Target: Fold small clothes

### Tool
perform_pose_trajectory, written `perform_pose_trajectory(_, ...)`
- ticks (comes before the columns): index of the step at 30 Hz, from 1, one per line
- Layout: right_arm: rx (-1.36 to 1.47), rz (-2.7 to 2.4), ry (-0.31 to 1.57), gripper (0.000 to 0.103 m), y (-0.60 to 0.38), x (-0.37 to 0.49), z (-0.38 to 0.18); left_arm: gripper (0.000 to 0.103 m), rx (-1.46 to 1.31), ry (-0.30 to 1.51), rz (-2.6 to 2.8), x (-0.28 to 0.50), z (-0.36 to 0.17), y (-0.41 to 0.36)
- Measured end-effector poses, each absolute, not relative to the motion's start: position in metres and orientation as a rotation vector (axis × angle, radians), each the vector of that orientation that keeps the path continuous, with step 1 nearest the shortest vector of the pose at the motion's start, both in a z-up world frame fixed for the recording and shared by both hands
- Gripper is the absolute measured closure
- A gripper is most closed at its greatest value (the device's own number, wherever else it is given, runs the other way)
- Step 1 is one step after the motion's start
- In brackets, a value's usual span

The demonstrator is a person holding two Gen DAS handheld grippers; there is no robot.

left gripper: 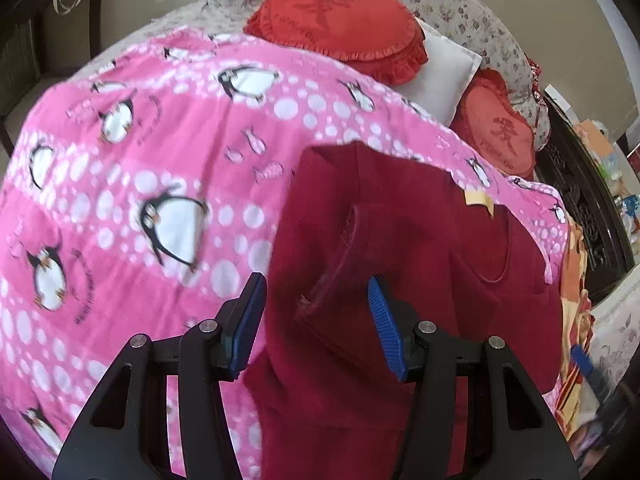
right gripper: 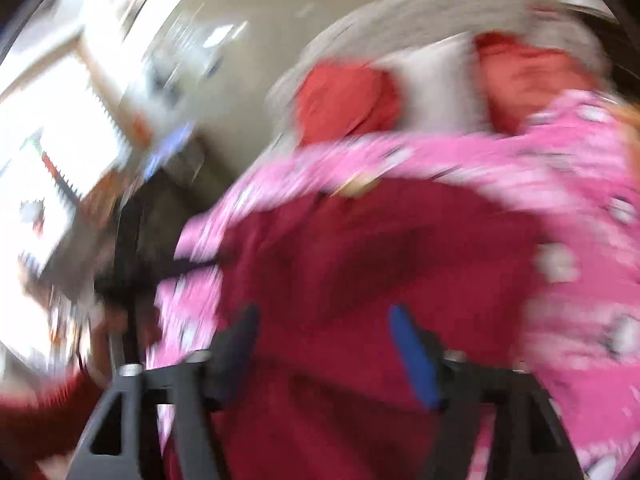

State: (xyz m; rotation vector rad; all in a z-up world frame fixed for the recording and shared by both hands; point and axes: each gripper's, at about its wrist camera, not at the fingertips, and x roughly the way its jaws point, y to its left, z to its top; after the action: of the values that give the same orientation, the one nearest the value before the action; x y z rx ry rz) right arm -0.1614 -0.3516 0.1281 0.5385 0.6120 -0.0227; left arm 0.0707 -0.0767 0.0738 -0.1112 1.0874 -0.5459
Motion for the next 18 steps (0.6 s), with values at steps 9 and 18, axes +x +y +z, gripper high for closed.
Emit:
perform_pose_trajectory(9,0.643,-0.204,0.775,0.067,-0.427,-0.12,0.081,0.051,0.0,1.059,-0.497,0.052,0.062,-0.093)
perform_pose_trajectory(18,0.509,-0.331,0.792,0.086,-0.44,-0.129,0.058,0.051,0.078,1.042,-0.477,0.046,0.051,-0.099)
